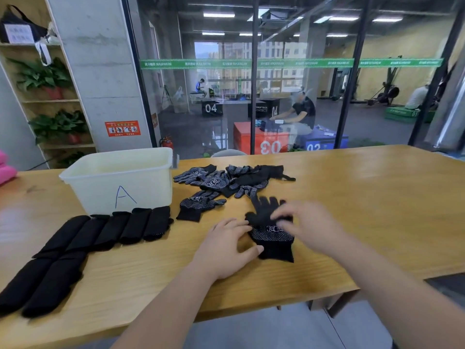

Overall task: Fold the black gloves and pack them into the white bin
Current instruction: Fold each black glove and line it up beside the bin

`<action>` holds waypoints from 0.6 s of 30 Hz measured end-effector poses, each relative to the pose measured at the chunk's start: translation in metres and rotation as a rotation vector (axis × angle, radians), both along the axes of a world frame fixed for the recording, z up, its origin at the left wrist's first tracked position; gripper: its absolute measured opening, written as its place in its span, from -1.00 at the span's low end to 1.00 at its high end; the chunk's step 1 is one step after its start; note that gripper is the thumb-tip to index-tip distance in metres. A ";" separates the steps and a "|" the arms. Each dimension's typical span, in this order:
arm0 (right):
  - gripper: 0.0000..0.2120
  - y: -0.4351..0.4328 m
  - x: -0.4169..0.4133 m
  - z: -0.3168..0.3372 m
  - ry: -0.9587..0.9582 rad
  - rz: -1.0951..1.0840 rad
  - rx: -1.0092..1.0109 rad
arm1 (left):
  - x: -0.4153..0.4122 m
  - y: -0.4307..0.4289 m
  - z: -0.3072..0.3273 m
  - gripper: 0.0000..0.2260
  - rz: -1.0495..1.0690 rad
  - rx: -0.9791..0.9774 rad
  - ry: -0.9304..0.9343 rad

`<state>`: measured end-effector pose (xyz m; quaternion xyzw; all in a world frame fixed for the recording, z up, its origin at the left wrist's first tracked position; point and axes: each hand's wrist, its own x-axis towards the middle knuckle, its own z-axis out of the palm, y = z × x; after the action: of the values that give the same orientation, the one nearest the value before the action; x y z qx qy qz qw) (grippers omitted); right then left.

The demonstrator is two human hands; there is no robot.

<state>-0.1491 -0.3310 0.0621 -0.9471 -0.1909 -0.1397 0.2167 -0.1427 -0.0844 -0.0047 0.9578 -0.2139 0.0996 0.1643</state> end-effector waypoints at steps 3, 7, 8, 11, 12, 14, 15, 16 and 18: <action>-0.81 0.003 -0.006 -0.044 -0.020 -0.043 -0.185 | -0.003 0.000 0.003 -0.26 0.004 0.002 0.033; -0.76 0.007 -0.006 -0.050 -0.122 -0.096 -0.169 | -0.005 -0.001 0.005 -0.20 0.006 -0.005 0.048; -0.78 0.008 -0.004 -0.048 -0.152 -0.121 -0.138 | -0.004 -0.001 0.005 -0.19 0.007 -0.008 0.051; -0.85 0.008 -0.007 -0.044 -0.391 -0.196 -0.100 | -0.004 0.000 0.005 -0.16 0.010 -0.013 0.052; -0.85 0.008 -0.011 -0.048 -0.463 -0.192 -0.148 | -0.005 0.000 0.006 -0.15 0.008 -0.020 0.050; -0.80 0.009 -0.022 -0.061 -0.538 -0.157 -0.294 | -0.006 -0.001 0.007 -0.13 0.013 -0.052 0.056; -0.77 0.012 -0.026 -0.069 -0.524 -0.144 -0.351 | -0.007 -0.001 0.008 -0.11 0.020 -0.073 0.067; -0.75 0.014 -0.028 -0.075 -0.485 -0.145 -0.379 | -0.007 -0.002 0.008 -0.08 0.029 -0.093 0.081; -0.77 0.015 -0.026 -0.081 -0.452 -0.160 -0.340 | -0.007 -0.002 0.008 -0.04 0.041 -0.119 0.108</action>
<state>-0.1755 -0.3157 -0.0191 -0.9268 -0.1796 -0.3298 -0.0046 -0.1494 -0.0862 0.0031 0.9545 -0.1787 0.0635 0.2300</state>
